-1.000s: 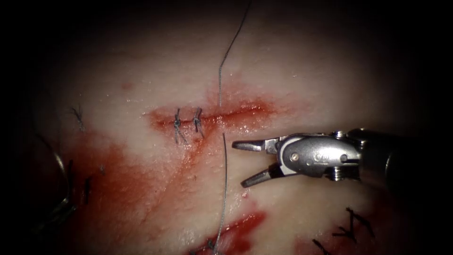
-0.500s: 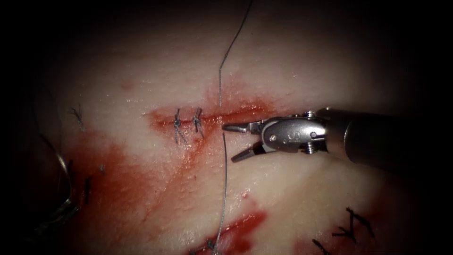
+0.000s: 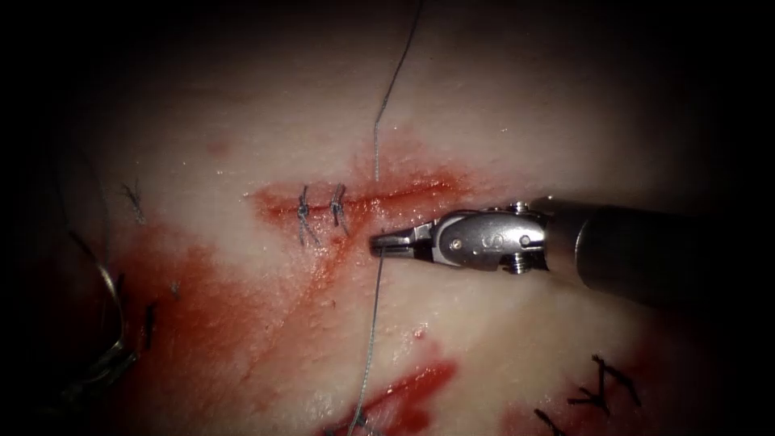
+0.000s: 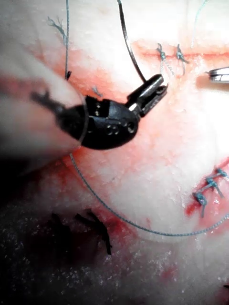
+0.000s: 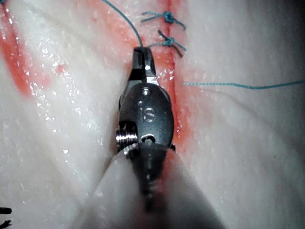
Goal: Wound Closure
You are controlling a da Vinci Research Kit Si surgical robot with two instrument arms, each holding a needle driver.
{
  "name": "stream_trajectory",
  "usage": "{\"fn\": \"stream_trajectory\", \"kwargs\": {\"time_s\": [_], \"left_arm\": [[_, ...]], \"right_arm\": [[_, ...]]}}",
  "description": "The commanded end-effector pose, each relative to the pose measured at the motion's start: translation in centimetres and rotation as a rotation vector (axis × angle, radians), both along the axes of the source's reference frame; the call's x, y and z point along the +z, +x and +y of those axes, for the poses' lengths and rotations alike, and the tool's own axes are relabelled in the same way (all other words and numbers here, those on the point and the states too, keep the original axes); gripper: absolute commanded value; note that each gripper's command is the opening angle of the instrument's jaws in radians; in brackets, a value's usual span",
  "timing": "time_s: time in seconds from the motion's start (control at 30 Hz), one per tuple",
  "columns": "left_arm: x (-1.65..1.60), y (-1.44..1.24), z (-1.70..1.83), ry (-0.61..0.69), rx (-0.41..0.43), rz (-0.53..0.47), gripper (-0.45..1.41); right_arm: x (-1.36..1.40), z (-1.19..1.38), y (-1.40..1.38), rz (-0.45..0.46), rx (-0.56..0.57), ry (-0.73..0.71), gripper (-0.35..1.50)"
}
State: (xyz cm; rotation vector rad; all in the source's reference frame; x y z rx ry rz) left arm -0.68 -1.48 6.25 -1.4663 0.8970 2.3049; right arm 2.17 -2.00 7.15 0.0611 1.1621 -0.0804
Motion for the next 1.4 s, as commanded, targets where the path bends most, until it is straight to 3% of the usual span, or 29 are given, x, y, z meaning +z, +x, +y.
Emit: {"fn": "stream_trajectory", "kwargs": {"time_s": [0.03,0.3,0.77,1.1,1.33,1.37,1.4], "left_arm": [[0.06,-0.05,0.04,-0.003,0.000,-0.001,-0.45],[0.06,-0.06,0.04,-0.004,0.002,-0.003,-0.45],[0.06,-0.09,0.03,-0.006,0.001,-0.003,-0.45],[0.07,-0.08,0.03,-0.006,0.000,0.000,-0.45],[0.07,-0.08,0.03,-0.006,-0.002,0.001,-0.45],[0.07,-0.08,0.03,-0.006,-0.002,0.001,-0.45],[0.07,-0.08,0.03,-0.006,-0.002,0.001,-0.45]], "right_arm": [[-0.09,-0.10,0.10,0.003,-0.021,0.003,-0.35],[-0.51,-0.55,0.15,0.012,-0.083,0.030,-0.35],[-0.99,-1.04,0.24,0.030,-0.163,0.056,-0.35],[-1.16,-1.41,0.29,0.022,-0.245,0.103,-0.35],[-1.28,-1.51,0.31,0.022,-0.294,0.136,-0.35],[-1.32,-1.46,0.32,0.043,-0.280,0.148,-0.23],[-1.34,-1.41,0.31,0.048,-0.254,0.143,0.27]]}}
